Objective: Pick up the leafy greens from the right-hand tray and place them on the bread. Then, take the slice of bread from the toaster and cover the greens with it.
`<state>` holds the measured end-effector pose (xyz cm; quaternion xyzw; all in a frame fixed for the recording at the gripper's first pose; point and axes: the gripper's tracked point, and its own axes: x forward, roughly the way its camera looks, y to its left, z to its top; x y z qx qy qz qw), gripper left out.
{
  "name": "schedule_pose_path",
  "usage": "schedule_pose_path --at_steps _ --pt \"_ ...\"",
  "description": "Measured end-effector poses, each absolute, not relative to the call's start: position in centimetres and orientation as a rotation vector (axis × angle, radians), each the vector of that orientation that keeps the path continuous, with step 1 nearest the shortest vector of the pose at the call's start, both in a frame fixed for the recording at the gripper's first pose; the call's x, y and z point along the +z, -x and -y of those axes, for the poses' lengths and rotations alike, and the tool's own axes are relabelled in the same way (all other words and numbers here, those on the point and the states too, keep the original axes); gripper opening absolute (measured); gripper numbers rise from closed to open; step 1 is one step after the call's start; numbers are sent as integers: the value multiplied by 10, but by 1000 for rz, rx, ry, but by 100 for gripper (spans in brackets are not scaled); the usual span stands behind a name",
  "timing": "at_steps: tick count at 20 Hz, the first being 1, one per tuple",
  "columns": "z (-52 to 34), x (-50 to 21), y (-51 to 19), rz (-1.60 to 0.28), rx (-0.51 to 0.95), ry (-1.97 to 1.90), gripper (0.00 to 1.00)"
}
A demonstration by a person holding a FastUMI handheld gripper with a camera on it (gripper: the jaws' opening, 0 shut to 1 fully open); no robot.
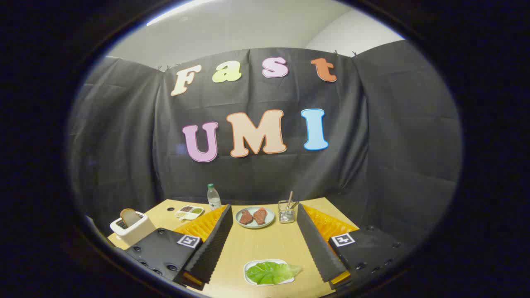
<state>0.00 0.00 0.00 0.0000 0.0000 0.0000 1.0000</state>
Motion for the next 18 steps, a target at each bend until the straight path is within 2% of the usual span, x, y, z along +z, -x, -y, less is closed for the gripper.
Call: schedule_pose_path --at_steps 18 --pt "20 -28 -6 -74 6 -15 98"
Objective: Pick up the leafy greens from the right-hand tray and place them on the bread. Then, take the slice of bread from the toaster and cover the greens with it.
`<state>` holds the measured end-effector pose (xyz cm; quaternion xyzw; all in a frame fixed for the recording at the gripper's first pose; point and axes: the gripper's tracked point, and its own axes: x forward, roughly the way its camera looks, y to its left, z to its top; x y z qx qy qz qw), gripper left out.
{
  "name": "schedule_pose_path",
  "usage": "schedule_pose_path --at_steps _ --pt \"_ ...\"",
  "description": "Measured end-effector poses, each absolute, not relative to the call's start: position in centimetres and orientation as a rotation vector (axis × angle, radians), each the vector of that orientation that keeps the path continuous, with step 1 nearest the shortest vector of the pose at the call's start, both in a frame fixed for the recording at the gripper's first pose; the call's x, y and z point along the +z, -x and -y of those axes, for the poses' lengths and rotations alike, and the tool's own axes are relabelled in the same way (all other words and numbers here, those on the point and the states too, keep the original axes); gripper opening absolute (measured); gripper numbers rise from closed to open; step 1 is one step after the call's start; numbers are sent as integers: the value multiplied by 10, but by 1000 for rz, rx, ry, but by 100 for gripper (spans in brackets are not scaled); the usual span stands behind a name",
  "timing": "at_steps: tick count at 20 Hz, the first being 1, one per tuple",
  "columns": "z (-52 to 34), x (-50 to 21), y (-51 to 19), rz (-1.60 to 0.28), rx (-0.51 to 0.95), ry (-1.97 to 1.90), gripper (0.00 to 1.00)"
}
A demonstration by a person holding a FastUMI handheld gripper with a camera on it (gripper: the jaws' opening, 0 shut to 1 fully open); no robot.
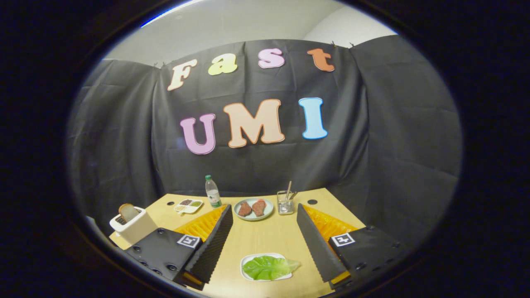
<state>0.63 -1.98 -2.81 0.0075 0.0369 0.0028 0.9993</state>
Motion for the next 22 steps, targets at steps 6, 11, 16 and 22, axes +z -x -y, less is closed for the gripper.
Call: schedule_pose_path --at_steps 6,11,16,22 --pt "33 -61 -3 -182 54 26 99" --pt "42 -98 0 -336 144 -1 99" --pt "60 -137 -7 -504 194 -16 98" --pt "80 -181 -26 -687 244 19 98"
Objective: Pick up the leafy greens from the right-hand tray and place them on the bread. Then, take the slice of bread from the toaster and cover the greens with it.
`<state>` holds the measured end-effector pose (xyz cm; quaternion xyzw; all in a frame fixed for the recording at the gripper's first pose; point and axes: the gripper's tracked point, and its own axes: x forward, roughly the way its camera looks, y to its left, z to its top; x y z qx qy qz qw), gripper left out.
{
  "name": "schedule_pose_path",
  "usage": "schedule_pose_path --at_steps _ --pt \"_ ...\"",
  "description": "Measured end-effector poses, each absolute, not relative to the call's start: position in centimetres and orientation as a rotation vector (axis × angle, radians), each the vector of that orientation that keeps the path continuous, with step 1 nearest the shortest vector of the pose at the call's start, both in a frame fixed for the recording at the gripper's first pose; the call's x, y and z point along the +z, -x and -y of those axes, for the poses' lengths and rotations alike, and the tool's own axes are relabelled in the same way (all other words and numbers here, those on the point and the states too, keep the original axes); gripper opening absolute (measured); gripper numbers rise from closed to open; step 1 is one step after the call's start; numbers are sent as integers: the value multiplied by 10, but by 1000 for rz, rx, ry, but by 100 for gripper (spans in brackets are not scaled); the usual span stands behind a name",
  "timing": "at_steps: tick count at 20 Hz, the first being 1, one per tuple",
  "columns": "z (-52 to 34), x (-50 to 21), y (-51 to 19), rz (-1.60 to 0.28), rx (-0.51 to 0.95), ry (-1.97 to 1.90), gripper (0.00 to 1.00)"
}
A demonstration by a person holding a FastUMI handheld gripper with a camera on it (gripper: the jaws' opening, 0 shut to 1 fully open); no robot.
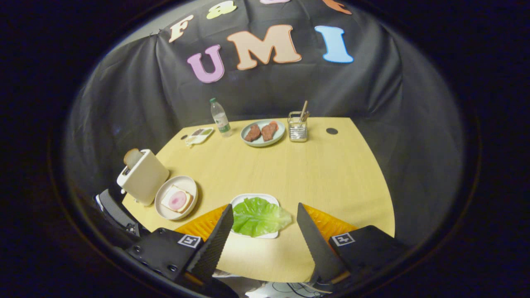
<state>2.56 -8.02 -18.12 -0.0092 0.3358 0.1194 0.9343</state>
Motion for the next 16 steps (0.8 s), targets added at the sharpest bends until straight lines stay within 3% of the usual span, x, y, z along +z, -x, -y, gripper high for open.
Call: schedule_pose_path --at_steps 16 --pt "104 -311 -69 -1081 284 -35 96"
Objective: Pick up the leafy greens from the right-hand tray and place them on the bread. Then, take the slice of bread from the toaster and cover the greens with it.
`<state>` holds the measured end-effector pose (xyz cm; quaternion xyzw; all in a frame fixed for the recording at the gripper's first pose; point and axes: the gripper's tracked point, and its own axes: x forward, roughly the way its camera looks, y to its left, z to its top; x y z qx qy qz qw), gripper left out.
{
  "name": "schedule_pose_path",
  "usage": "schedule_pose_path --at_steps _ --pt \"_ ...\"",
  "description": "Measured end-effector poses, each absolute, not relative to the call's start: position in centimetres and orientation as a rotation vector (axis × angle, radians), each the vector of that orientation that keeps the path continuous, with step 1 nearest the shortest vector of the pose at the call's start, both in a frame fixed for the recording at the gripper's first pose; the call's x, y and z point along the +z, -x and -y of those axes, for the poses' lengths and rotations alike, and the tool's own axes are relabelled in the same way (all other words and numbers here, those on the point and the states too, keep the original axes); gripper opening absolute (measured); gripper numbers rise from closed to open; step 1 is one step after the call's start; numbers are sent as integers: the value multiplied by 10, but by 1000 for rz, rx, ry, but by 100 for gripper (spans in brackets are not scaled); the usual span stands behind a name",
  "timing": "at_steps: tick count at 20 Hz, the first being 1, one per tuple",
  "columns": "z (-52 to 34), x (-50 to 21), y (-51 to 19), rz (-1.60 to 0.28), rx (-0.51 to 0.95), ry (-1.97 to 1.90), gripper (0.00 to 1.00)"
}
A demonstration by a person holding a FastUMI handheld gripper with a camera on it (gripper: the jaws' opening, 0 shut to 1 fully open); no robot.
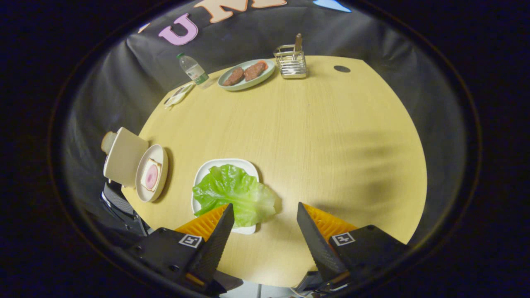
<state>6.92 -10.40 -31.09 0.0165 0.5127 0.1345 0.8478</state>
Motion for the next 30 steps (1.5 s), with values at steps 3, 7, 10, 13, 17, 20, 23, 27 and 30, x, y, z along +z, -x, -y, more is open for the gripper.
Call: schedule_pose_path --at_steps 3,7,10,13,17,20,23,27,30 --pt "101 -326 -75 -1115 282 -38 95" --pt "96 -339 -75 -1157 287 -54 82" --pt "90 -345 -71 -1182 306 -49 69" --pt "84 -347 -68 -1207 322 -48 56" --pt "86 -347 -69 -1202 293 -66 42" --pt "87 -343 -71 -1198 248 -110 16" --pt "85 -338 -67 -1204 250 -118 7" --pt "82 -324 -70 -1169 237 -154 4" --pt "80 -312 -70 -1150 233 -187 4"
